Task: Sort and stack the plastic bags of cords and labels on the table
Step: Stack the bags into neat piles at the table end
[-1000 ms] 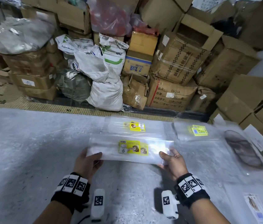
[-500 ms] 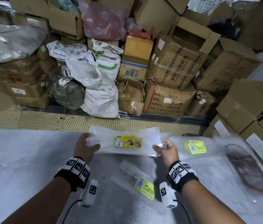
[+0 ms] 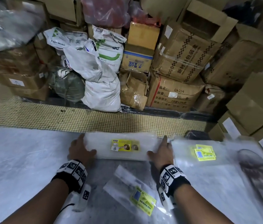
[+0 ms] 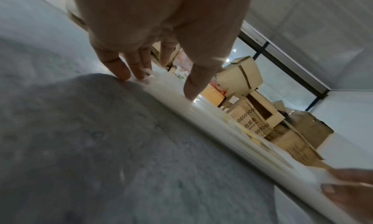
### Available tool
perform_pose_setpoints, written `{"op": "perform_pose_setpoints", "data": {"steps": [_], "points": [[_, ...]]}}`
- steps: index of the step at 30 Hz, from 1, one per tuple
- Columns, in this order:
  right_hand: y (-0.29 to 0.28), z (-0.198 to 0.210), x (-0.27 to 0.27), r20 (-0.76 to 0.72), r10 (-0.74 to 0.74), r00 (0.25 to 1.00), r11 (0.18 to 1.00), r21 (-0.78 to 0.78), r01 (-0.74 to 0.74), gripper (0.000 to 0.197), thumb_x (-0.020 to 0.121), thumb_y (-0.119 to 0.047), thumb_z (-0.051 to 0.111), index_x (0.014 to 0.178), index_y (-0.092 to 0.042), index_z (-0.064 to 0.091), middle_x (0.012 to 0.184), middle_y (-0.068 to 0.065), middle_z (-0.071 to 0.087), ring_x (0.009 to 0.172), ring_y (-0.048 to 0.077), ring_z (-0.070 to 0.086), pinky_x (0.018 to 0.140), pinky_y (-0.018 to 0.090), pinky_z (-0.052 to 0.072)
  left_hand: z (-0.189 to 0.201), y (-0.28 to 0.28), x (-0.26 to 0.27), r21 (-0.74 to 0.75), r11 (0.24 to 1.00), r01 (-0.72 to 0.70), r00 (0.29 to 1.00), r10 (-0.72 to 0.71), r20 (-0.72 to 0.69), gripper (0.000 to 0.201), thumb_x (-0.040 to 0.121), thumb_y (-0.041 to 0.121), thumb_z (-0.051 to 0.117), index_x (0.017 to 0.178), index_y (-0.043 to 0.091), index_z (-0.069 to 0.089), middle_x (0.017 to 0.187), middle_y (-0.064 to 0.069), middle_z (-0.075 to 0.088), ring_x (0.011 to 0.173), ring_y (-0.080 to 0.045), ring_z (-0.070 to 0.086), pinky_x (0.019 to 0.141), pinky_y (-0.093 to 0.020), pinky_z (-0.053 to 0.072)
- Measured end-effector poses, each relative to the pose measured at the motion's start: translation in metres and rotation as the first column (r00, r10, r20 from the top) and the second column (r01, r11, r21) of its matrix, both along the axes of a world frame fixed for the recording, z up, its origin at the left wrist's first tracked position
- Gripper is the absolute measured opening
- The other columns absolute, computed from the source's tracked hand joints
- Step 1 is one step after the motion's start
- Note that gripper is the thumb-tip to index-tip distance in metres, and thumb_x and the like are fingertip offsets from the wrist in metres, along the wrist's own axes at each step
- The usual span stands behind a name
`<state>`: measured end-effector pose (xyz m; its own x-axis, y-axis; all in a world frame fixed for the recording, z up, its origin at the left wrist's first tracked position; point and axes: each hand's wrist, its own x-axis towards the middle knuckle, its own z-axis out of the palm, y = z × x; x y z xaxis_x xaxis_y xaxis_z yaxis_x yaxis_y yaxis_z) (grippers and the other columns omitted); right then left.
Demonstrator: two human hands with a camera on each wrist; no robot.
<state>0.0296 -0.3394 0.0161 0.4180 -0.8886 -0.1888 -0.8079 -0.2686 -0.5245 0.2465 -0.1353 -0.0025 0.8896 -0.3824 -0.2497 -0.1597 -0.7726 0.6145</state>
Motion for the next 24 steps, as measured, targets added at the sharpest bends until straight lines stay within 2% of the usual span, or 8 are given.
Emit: {"op": "perform_pose_setpoints", "data": {"steps": [4, 6, 8, 11, 13, 16, 20, 24], "points": [[0.007, 0.010, 0.005, -0.154, 0.131, 0.979, 0.949, -0.267, -0.169, 0.092, 0.086, -0.030, 0.068, 0.157, -0.020, 0.012, 0.154, 0.017, 0.020, 0.140, 0.035, 0.028, 0.114, 0.045, 0.029, 0.012, -0.007, -0.013, 0.123, 0.983, 0.138, 0.960, -0.164, 0.226, 0.087, 0.083, 0.037, 0.068, 0.153, 0.040, 0.015, 0.164, -0.005, 0.004, 0.149, -0.027, 0.004, 0.117, -0.052, 0.015], [0.008, 0.006, 0.013, -0.174, 0.303, 0.937, 0.896, -0.282, -0.342, 0.080, 0.093, -0.042, 0.058, 0.157, -0.023, 0.015, 0.162, 0.012, 0.008, 0.149, 0.034, 0.013, 0.120, 0.044, 0.017, 0.016, -0.016, -0.021, 0.185, 0.943, 0.275, 0.910, -0.318, 0.267, 0.082, 0.087, 0.050, 0.060, 0.152, 0.045, 0.011, 0.164, -0.001, -0.006, 0.150, -0.025, -0.010, 0.119, -0.053, 0.002], [0.006, -0.006, 0.022, -0.211, 0.449, 0.868, 0.849, -0.201, -0.488, 0.074, 0.096, -0.054, 0.048, 0.157, -0.025, 0.018, 0.165, 0.009, 0.005, 0.152, 0.028, 0.006, 0.122, 0.046, 0.011, 0.015, -0.025, -0.026, 0.255, 0.897, 0.361, 0.885, -0.416, 0.210, 0.083, 0.086, 0.065, 0.053, 0.152, 0.048, 0.005, 0.163, 0.000, -0.016, 0.149, -0.024, -0.018, 0.117, -0.055, -0.006], [0.004, -0.023, 0.029, -0.306, 0.523, 0.796, 0.822, -0.065, -0.566, 0.081, 0.091, -0.065, 0.048, 0.155, -0.028, 0.016, 0.163, 0.011, 0.008, 0.150, 0.029, 0.007, 0.119, 0.056, 0.015, 0.004, -0.031, -0.027, 0.335, 0.845, 0.417, 0.892, -0.451, 0.029, 0.089, 0.082, 0.074, 0.050, 0.151, 0.050, 0.000, 0.162, -0.002, -0.021, 0.149, -0.025, -0.019, 0.117, -0.057, -0.006], [0.003, -0.031, 0.027, -0.328, 0.530, 0.782, 0.820, -0.035, -0.571, 0.082, 0.091, -0.067, 0.046, 0.156, -0.030, 0.012, 0.165, 0.010, 0.004, 0.152, 0.028, 0.003, 0.120, 0.057, 0.012, -0.005, -0.031, -0.028, 0.353, 0.831, 0.429, 0.892, -0.451, -0.023, 0.088, 0.081, 0.075, 0.049, 0.151, 0.050, 0.001, 0.162, -0.003, -0.019, 0.149, -0.026, -0.015, 0.119, -0.055, -0.003], [0.002, -0.038, 0.023, -0.315, 0.526, 0.790, 0.826, -0.034, -0.563, 0.081, 0.092, -0.067, 0.044, 0.156, -0.032, 0.010, 0.166, 0.008, -0.001, 0.153, 0.026, -0.001, 0.120, 0.055, 0.006, -0.011, -0.028, -0.028, 0.347, 0.845, 0.406, 0.898, -0.440, 0.021, 0.088, 0.080, 0.077, 0.048, 0.150, 0.051, 0.003, 0.163, -0.002, -0.017, 0.150, -0.026, -0.012, 0.120, -0.054, -0.001], [-0.002, -0.030, 0.028, -0.248, 0.529, 0.811, 0.836, -0.012, -0.549, 0.079, 0.088, -0.065, 0.051, 0.153, -0.032, 0.021, 0.162, 0.008, 0.014, 0.151, 0.029, 0.010, 0.118, 0.055, 0.017, -0.001, -0.031, -0.025, 0.351, 0.841, 0.411, 0.899, -0.437, -0.006, 0.092, 0.077, 0.077, 0.053, 0.151, 0.050, 0.006, 0.163, -0.002, -0.014, 0.150, -0.025, -0.011, 0.119, -0.057, -0.002], [-0.002, -0.008, 0.015, -0.080, 0.503, 0.861, 0.861, -0.049, -0.507, 0.075, 0.093, -0.056, 0.055, 0.156, -0.029, 0.024, 0.165, 0.006, 0.015, 0.153, 0.024, 0.006, 0.122, 0.046, 0.014, 0.013, -0.030, -0.026, 0.298, 0.870, 0.393, 0.896, -0.435, 0.087, 0.094, 0.073, 0.072, 0.064, 0.150, 0.048, 0.016, 0.164, 0.000, -0.009, 0.150, -0.023, -0.010, 0.114, -0.060, -0.007]]}}
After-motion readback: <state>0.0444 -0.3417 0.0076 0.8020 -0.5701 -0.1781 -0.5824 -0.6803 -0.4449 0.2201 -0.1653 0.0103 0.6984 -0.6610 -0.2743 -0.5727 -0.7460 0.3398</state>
